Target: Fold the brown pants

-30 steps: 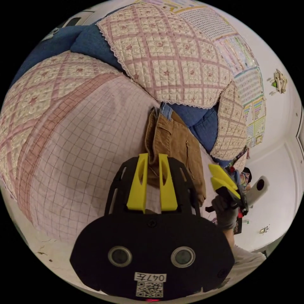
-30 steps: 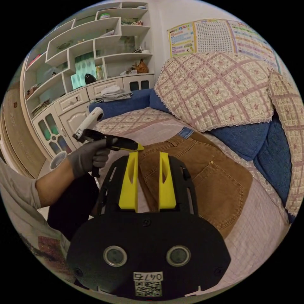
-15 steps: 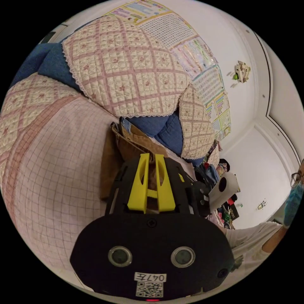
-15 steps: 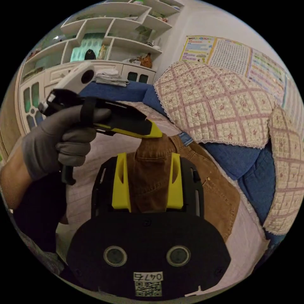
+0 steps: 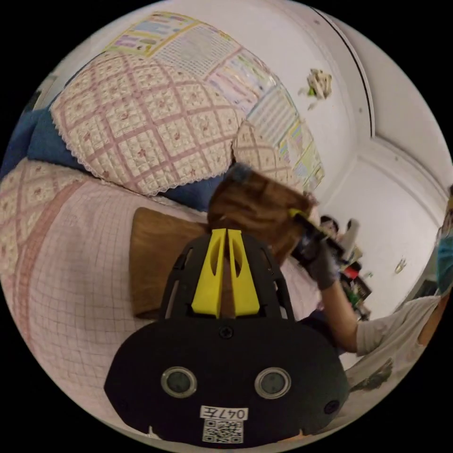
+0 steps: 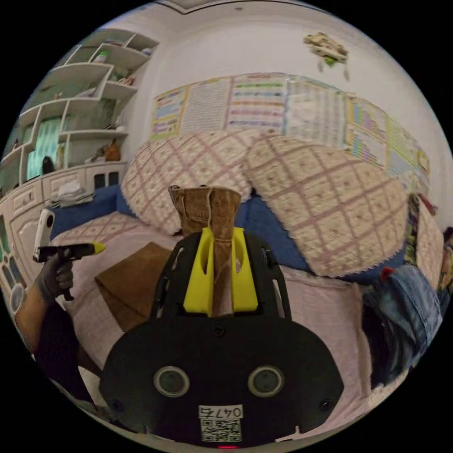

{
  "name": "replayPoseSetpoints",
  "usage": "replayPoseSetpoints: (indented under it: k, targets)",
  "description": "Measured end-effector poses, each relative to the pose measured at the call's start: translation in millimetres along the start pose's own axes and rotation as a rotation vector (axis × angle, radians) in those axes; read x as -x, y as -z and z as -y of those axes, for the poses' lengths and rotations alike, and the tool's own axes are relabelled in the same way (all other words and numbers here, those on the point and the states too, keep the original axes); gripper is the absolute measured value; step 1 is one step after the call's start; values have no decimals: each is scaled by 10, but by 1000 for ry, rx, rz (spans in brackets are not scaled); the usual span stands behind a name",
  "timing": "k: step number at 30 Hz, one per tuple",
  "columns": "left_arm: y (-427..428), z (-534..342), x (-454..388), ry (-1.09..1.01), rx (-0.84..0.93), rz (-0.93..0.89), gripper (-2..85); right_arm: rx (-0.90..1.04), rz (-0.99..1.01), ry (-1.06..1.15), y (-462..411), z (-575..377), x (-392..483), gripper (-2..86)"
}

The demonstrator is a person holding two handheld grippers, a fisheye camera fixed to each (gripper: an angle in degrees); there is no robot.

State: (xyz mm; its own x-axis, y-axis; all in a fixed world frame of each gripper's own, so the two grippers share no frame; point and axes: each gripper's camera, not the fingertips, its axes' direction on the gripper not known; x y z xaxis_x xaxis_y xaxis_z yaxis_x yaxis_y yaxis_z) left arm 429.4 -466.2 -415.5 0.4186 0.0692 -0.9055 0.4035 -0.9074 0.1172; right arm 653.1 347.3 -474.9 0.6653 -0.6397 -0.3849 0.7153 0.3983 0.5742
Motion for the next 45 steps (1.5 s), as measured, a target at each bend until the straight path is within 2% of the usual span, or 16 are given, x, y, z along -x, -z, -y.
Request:
replayPoseSetpoints:
  k: [4, 6, 8, 9, 14, 17, 20, 23, 26, 31, 34, 37, 41, 43, 45]
  targets:
    - [-466, -29, -791, -163, 117, 135, -8, 65, -209, -163, 493, -1007, -1378, 19]
    - [-753, -88, -1156, -214, 161, 117, -6, 219, -237, -247, 421, -1570, -1969, 21]
    - [-963, -138, -1402, -251, 194, 109, -2, 514, -164, -428, 99, -2433, -2654, 26]
    - [-1090, -178, -1572, -283, 212, 116, 3, 592, -144, -459, 9, -2648, -2767, 27]
    - [-1674, -438, -2414, -462, 358, 152, 80, 449, 121, -726, 113, -3778, -3583, 31]
    - [-2029, -644, -3090, -582, 376, 220, 99, 395, 264, -834, 109, -4288, -3964, 32]
    - [-2509, -919, -3595, -730, 411, 380, 101, 397, 232, -805, 113, -4525, -4082, 31]
    - [-2913, -1113, -3698, -752, 468, 433, 94, 384, 237, -805, 113, -4781, -4229, 30]
    - [-2994, -1139, -3539, -680, 452, 460, 80, 376, 249, -809, 104, -5001, -4365, 31]
    - [-2838, -1144, -3092, -618, 438, 392, 52, 363, 255, -808, 86, -5272, -4527, 31]
    - [-2414, -975, -2606, -489, 340, 317, 24, 362, 257, -809, 66, -5388, -4606, 31]
    - [-1753, -727, -1799, -299, 211, 234, 11, 363, 257, -811, 42, -5463, -4665, 31]
    - [-527, -511, -206, -16, 20, 140, 2, 366, 255, -813, 3, -5505, -4714, 30]
    - [96, -480, 578, 79, -60, 143, -1, 369, 253, -814, -17, -5500, -4724, 30]
    - [942, -509, 1612, 157, -150, 231, -5, 373, 251, -814, -38, -5482, -4727, 30]
